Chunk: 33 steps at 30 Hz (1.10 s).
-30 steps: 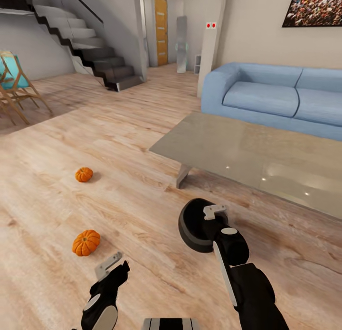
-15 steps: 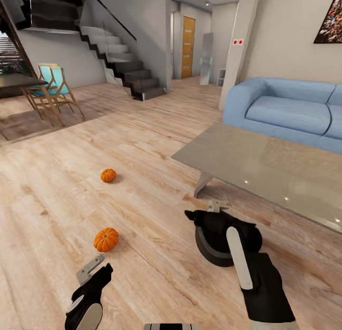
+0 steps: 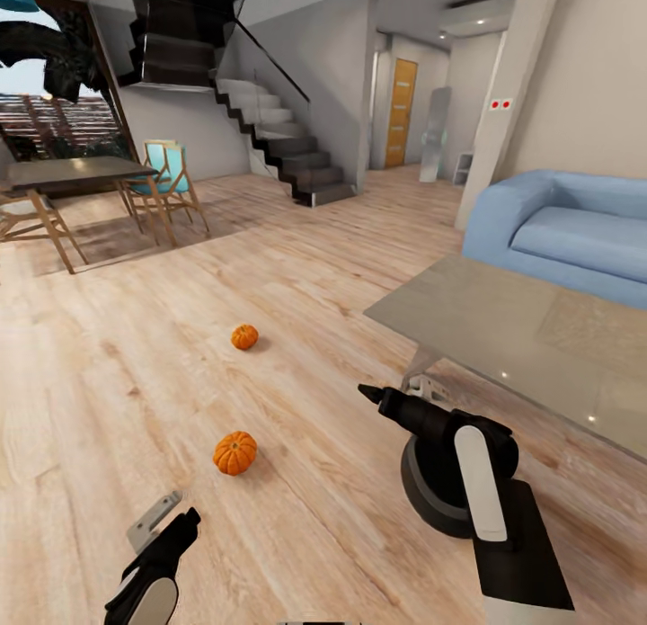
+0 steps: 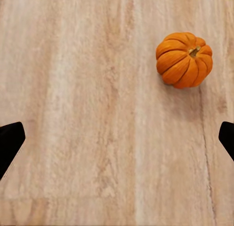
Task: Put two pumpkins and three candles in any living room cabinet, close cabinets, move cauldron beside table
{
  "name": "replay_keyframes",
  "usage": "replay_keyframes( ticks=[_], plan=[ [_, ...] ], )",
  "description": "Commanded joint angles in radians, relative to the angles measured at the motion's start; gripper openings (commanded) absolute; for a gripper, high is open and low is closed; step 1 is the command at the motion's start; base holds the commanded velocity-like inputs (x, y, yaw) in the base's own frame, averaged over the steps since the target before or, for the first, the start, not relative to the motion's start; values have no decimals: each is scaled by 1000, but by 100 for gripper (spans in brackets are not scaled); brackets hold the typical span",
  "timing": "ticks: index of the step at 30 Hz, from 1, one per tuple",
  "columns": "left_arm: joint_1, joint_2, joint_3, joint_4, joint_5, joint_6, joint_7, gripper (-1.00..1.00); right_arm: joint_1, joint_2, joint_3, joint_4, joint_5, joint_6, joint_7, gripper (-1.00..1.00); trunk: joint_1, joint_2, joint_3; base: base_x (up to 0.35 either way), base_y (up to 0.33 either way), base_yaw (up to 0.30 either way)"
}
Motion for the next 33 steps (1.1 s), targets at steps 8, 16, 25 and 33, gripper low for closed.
replay_keyframes(
  ticks=[8,16,25,33],
  plan=[
    [10,1,13,-1,14,6,-7,100,1,1,-2,0,-16,-4,4,100,-4,2,24,0,0,268],
    [109,10,186,1,19,14,-181,100,2,1,-2,0,-102,6,7,100,-7,3,51,0,0,273],
    [230,11,315,6,106,14,-306,100,1,1,-4,16,-116,11,4,100,-11,6,85,0,0,290],
    [294,6,393,14,148,10,-414,100,-10,1,-5,113,-120,12,4,100,-12,6,89,0,0,296]
  ],
)
